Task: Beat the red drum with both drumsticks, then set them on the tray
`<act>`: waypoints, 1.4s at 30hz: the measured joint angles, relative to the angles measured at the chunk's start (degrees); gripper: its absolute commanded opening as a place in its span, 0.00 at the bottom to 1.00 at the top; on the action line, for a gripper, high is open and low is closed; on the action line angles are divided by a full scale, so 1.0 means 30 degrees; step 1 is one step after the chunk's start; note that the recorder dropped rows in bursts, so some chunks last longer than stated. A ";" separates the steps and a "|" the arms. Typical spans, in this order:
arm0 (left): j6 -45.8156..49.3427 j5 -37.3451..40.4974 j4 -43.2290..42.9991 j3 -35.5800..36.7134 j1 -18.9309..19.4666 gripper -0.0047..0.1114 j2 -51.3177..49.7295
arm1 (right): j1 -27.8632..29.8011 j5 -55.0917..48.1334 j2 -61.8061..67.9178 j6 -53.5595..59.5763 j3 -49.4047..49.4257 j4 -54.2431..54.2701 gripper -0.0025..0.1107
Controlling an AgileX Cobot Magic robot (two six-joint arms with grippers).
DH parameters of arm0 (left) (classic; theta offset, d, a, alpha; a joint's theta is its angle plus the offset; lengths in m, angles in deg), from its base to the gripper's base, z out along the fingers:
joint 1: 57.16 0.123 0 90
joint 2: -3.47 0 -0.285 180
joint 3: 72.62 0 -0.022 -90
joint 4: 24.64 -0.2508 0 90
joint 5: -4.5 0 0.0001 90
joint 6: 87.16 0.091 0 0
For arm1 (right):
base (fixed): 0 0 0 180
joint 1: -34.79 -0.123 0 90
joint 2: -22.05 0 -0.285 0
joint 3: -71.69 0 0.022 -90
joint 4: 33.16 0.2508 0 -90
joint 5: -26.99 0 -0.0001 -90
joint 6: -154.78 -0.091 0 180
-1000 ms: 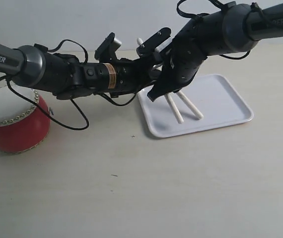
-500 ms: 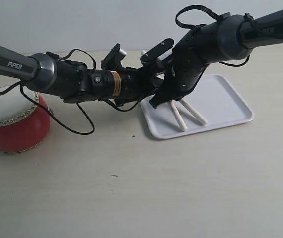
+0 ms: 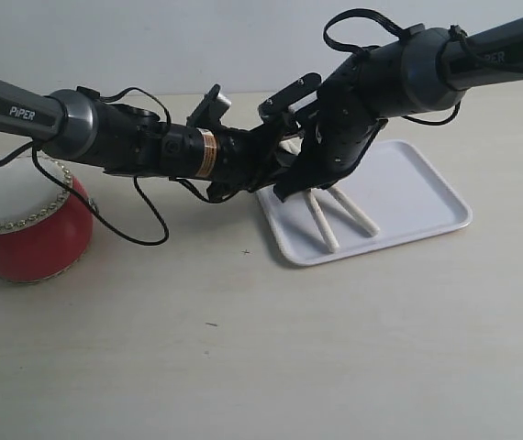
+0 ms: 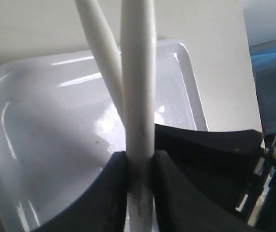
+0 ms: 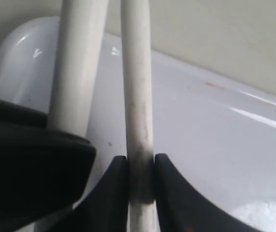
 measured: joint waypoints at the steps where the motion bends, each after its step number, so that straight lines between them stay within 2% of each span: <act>1: -0.0033 0.0000 -0.0040 0.0000 0.0000 0.11 0.0000 | 0.0000 0.0000 0.0000 0.0000 0.0000 0.0000 0.17; 5: -0.0074 0.0000 -0.0223 -0.0032 0.0000 0.27 0.0000 | 0.0000 0.0000 0.0000 0.0195 0.0000 0.0261 0.17; 9: -0.0074 0.0139 -0.0690 -0.0032 0.0041 0.36 -0.0082 | 0.0000 0.0017 0.0259 0.0453 0.0000 0.0431 0.17; 13: -0.0074 0.0298 -0.0879 -0.0032 0.0041 0.37 -0.0281 | 0.0000 0.0092 0.0621 0.0468 0.0000 0.0500 0.19; 20: -0.0039 0.0440 -0.0959 -0.0032 0.0041 0.37 -0.0281 | 0.0000 0.0248 0.0730 0.0498 0.0000 0.0500 0.32; 27: -0.0002 0.0484 -0.0959 -0.0032 0.0041 0.37 -0.0281 | 0.0000 0.0175 0.0730 0.0498 -0.0104 0.0459 0.32; 36: -0.0080 -0.0094 -0.0844 -0.0032 0.0265 0.37 0.1554 | -0.0088 -0.3490 -0.0252 0.1597 -0.2266 0.2627 0.32; 38: -0.0080 -0.0326 -0.0919 -0.0032 0.0337 0.35 0.2392 | -0.0088 -0.3681 -0.1061 0.1973 -0.2345 0.3390 0.30; 39: -0.0080 -0.0374 -0.1236 -0.0032 0.0337 0.32 0.2961 | -0.0088 -0.3786 -0.1609 0.2158 -0.2345 0.3822 0.26; 42: -0.0080 -0.0416 -0.2691 -0.0032 0.0337 0.07 0.4796 | -0.0118 -0.4087 -0.3079 0.2934 -0.2345 0.4955 0.05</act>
